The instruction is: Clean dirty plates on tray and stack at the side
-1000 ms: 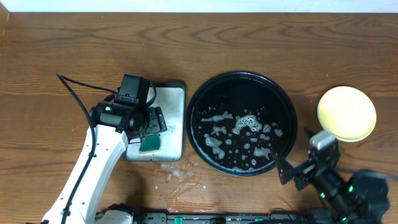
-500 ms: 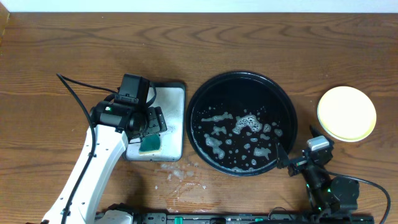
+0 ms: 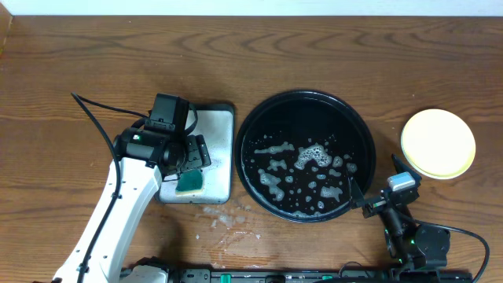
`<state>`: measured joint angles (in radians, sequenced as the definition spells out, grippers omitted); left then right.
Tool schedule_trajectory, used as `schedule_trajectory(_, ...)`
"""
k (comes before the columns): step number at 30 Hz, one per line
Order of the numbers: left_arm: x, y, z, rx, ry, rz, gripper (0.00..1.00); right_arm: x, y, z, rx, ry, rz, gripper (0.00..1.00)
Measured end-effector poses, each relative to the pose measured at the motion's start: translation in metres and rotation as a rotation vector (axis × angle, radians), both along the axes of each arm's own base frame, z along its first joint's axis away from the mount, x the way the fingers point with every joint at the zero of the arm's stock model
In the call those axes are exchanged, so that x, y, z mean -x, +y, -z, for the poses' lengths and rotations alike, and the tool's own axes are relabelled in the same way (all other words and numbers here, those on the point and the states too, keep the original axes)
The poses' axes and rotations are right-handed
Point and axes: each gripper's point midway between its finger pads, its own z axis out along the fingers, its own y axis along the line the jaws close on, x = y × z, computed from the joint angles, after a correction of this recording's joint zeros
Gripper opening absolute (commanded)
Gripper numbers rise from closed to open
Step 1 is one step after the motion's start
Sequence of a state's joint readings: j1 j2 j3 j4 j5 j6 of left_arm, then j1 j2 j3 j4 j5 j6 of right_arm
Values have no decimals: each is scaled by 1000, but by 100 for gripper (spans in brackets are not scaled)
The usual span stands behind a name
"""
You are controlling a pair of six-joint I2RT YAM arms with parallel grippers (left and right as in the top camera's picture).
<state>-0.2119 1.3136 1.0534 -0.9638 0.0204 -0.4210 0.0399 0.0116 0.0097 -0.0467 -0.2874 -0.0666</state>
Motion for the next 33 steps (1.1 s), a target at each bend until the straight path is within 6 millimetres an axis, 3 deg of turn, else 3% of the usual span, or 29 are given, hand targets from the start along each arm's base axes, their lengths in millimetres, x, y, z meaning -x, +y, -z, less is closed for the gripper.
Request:
schedule_trajectory(12,0,0,0,0,-1,0,85,0,0,0,0,0,0,99)
schedule_trajectory(16,3,-3,-12,11,-52,12,85,0,0,0,0,0,0,99)
schedule_trajectory(18,7,-1,-24,12,-104,14,49,0,0,0,0,0,0,99)
schedule_trajectory(19,8,1,-30,8,-133,10,47,0,0,0,0,0,0,99)
schedule_trajectory(20,11,4,-36,2,-167,4,54,0,0,0,0,0,0,99)
schedule_trajectory(22,18,13,-49,-10,-240,-14,87,0,0,0,0,0,0,99)
schedule_trajectory(23,21,17,-53,-14,-278,-26,92,0,0,0,0,1,0,99)
schedule_trajectory(28,25,45,-81,2,-575,-140,92,0,0,0,0,1,1,99)
schedule_trajectory(33,26,58,-102,33,-889,-199,92,0,0,0,0,1,0,99)
